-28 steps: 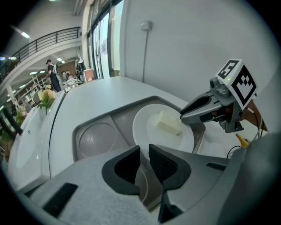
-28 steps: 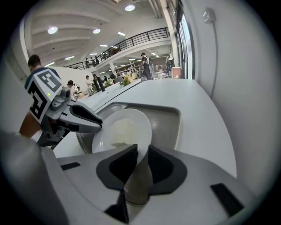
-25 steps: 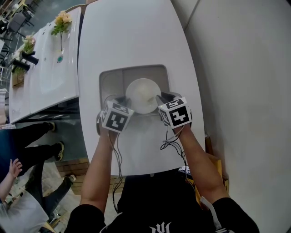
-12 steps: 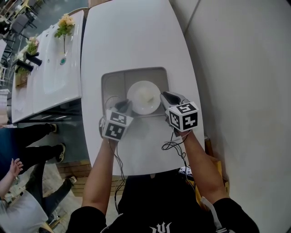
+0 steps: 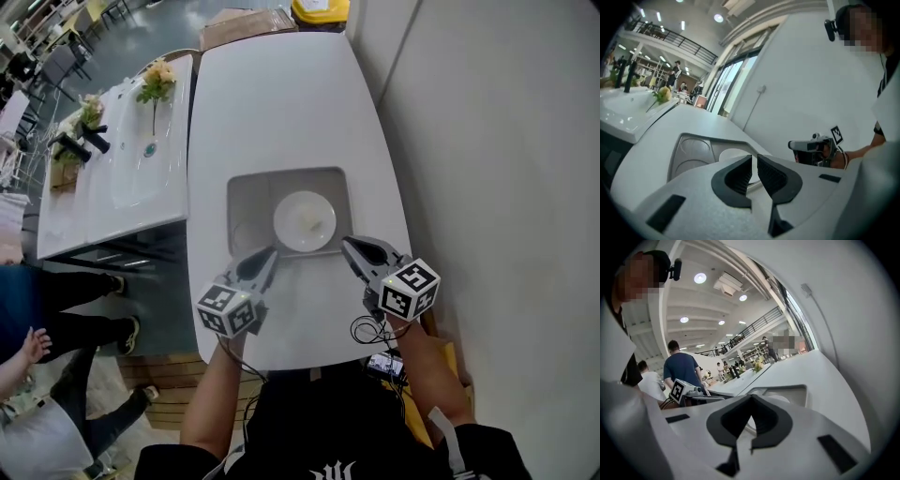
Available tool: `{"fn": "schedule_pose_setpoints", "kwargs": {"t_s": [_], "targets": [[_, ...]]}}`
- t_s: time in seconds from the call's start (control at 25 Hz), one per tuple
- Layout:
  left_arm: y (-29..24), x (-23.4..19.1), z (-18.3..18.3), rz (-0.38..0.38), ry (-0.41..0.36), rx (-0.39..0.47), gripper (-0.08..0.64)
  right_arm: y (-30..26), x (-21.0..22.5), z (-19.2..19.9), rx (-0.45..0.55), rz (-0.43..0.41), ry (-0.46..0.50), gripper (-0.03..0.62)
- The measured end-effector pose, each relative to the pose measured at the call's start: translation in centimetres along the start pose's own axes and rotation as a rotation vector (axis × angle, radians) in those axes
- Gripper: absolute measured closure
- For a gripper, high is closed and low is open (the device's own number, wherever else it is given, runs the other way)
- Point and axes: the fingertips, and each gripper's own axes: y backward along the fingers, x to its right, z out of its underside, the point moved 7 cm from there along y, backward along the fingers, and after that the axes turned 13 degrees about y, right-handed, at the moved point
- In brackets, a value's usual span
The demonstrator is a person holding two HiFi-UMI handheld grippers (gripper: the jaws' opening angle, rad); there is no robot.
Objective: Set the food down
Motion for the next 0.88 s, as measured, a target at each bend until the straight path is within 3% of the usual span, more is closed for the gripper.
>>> {"fn": "schedule_pose_setpoints", "kwargs": {"t_s": [0.12,0.56,0.76,0.88], "targets": [[2.4,1.2,0.8,0.051,0.034,0.034,0.523,1.7,-2.5,-0.5,0.031,-0.032,0.031,0.589],[8.0,4.5,2.4,0.17,-0.062,-0.029,0.523,2.5,-9.3,0.7,0.074,-0.058,0.034,0.589],[10.2,6.3,4.3,0.367,-0.079,-0.09,0.523,3.9,-11.7,2.5,0.078,-0.057,-0.042,0.589],[10.9,7.2,4.6,0.441,-0.097,-0.09,0.523,5.6,-12.9,2.9,0.079,-0.026,-0.029,0.589]]}}
